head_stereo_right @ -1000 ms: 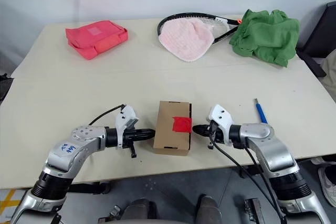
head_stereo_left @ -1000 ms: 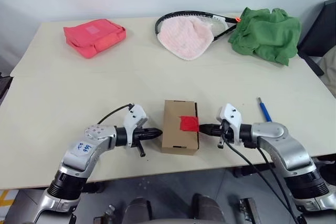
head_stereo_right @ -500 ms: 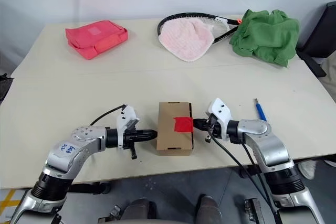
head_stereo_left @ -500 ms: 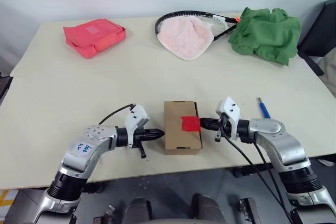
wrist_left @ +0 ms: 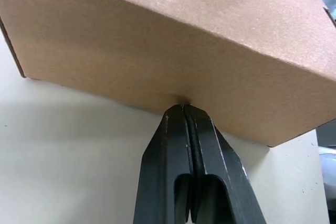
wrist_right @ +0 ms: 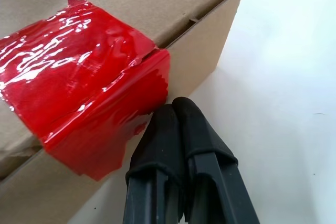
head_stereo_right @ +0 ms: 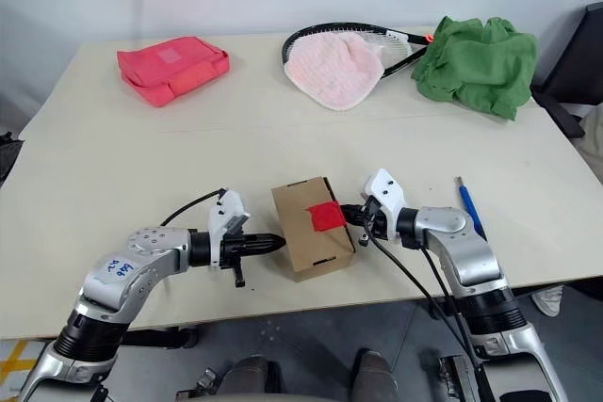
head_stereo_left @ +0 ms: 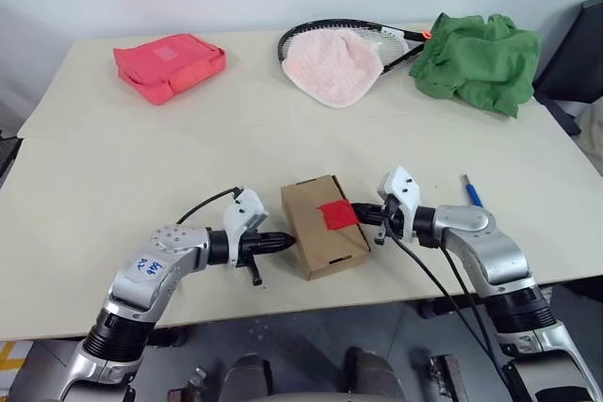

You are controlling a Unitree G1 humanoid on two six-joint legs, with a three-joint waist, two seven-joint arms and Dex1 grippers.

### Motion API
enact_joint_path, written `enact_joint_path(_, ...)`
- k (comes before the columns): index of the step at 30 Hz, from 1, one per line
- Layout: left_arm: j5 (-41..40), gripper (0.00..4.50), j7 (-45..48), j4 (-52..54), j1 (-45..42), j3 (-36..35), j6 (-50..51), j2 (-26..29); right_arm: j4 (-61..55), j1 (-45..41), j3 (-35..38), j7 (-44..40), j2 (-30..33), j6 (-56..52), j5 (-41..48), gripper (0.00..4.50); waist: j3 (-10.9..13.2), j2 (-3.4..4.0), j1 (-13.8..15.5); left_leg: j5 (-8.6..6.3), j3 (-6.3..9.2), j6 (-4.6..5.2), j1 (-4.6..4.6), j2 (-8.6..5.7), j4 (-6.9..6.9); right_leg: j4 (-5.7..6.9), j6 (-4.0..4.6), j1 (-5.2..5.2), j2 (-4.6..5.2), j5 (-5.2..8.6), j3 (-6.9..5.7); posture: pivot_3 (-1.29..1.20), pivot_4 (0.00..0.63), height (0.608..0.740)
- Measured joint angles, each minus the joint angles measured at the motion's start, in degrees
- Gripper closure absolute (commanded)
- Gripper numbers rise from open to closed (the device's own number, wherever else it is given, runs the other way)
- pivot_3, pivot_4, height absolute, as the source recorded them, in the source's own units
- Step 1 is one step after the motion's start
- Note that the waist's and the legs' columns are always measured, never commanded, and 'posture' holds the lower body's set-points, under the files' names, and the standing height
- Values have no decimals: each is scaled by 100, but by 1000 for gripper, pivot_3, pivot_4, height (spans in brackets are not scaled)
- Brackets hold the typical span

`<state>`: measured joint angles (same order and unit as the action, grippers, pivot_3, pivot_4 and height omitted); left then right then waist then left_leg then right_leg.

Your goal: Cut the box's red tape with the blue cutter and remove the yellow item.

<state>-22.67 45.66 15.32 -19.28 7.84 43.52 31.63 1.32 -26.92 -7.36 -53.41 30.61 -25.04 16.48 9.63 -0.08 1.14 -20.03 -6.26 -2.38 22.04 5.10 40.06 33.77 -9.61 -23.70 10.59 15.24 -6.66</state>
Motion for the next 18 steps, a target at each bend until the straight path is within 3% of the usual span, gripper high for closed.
enact_joint_path(3, 4, 4500, -2, -1, 0, -13, -28, 44, 38, -32, 1, -5, -1, 10, 1, 4453, 0, 0, -27, 1, 40, 1, 12, -2, -1, 0, 0, 17, 5, 0, -27, 0, 150, 740)
enact_joint_path(9, 11, 4500, 20, -34, -1, -62, -102, 134, 41, -104, 137, 88, -62, 8, 65, 4453, 3, 6, -167, 32, 260, -10, 32, -34, -29, 15, -3, 123, 50, 1, -231, 0, 150, 740)
enact_joint_path(14, 0, 4500, 218, -57, 3, -120, -187, 486, -169, -74, 378, 86, 97, -134, 247, 4453, 7, 11, -124, 43, 216, -27, 25, -30, -38, 6, 10, 97, 49, 8, -229, 0, 150, 740)
enact_joint_path(18, -152, 4500, 904, -140, -11, -461, -343, 1201, -926, 272, 726, -52, 899, -780, 528, 4453, 11, 16, -77, 42, 198, -26, 25, -30, -39, -1, 11, 91, 49, 9, -219, 0, 150, 740)
